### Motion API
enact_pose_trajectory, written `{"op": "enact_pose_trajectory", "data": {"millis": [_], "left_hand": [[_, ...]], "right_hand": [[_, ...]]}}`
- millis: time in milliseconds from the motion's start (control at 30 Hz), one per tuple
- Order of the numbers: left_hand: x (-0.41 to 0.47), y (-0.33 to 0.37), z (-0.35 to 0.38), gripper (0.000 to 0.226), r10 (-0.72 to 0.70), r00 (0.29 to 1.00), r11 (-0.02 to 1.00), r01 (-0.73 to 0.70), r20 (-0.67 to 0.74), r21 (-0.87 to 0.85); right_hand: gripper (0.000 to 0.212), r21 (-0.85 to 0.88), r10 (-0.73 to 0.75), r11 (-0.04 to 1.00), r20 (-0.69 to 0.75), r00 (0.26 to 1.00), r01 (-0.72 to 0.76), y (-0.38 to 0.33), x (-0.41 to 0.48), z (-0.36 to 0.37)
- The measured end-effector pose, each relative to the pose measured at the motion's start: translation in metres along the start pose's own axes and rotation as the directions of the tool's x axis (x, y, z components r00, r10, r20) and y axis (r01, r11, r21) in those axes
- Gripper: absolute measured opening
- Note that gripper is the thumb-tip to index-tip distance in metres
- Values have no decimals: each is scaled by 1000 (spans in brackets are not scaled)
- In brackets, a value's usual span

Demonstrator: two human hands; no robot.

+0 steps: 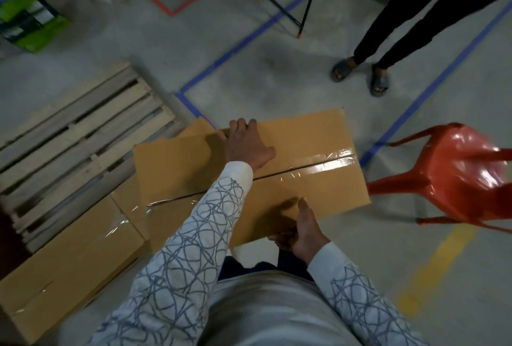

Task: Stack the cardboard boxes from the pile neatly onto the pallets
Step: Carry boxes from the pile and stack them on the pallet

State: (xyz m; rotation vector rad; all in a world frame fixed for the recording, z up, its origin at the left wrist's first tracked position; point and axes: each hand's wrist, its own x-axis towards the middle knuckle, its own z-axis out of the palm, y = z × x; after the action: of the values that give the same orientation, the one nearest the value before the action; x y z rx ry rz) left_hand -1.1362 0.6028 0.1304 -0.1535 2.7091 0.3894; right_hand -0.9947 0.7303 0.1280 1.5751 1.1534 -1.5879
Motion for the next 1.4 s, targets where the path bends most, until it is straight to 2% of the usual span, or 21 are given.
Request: {"op": "enact_pose_trajectory", "data": {"millis": [200,433,533,900,1167,1333,1400], "left_hand": [[98,43,-37,92,-137,989,989,133,-54,-69],[185,46,-77,88,-274,953,948,245,-127,-201],[226,37,-92,86,-337,934,922,301,-122,-241],[360,-8,-176,85,-501,859,854,470,-105,-224],[452,-42,-245,87,-649,743,755,606,-161,-249],[507,-64,-296,90,-747,639,662,690,-185,-291],[517,-76,-311,89,-791,569,611,715,-226,-339]], "right_hand": [[46,-71,-70,995,36,997,73,-136,13,16],[52,-229,-43,972,72,996,59,-239,35,65],[42,-312,-10,949,93,996,39,-279,48,98],[56,-477,-11,876,135,991,74,-416,49,231],[58,-673,2,727,199,980,136,-521,54,339],[56,-765,53,613,290,956,198,-599,52,413],[55,-792,60,558,334,941,246,-617,52,442]]}}
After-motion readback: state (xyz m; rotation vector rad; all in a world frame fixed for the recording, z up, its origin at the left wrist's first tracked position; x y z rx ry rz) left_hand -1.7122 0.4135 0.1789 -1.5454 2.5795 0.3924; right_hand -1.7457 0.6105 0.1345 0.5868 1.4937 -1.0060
